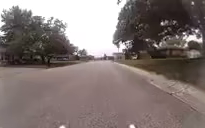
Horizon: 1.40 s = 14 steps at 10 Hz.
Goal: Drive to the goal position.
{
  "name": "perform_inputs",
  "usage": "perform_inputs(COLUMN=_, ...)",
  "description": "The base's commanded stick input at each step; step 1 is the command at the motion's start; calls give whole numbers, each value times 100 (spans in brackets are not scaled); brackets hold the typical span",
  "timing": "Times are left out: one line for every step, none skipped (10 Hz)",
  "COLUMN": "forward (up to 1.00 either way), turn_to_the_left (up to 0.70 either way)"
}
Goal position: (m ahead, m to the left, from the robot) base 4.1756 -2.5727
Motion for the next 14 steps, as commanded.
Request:
perform_inputs(forward=50, turn_to_the_left=0)
perform_inputs(forward=50, turn_to_the_left=0)
perform_inputs(forward=50, turn_to_the_left=0)
perform_inputs(forward=50, turn_to_the_left=0)
perform_inputs(forward=50, turn_to_the_left=0)
perform_inputs(forward=50, turn_to_the_left=0)
perform_inputs(forward=50, turn_to_the_left=0)
perform_inputs(forward=50, turn_to_the_left=0)
perform_inputs(forward=50, turn_to_the_left=0)
perform_inputs(forward=50, turn_to_the_left=0)
perform_inputs(forward=50, turn_to_the_left=0)
perform_inputs(forward=50, turn_to_the_left=0)
perform_inputs(forward=50, turn_to_the_left=0)
perform_inputs(forward=50, turn_to_the_left=0)
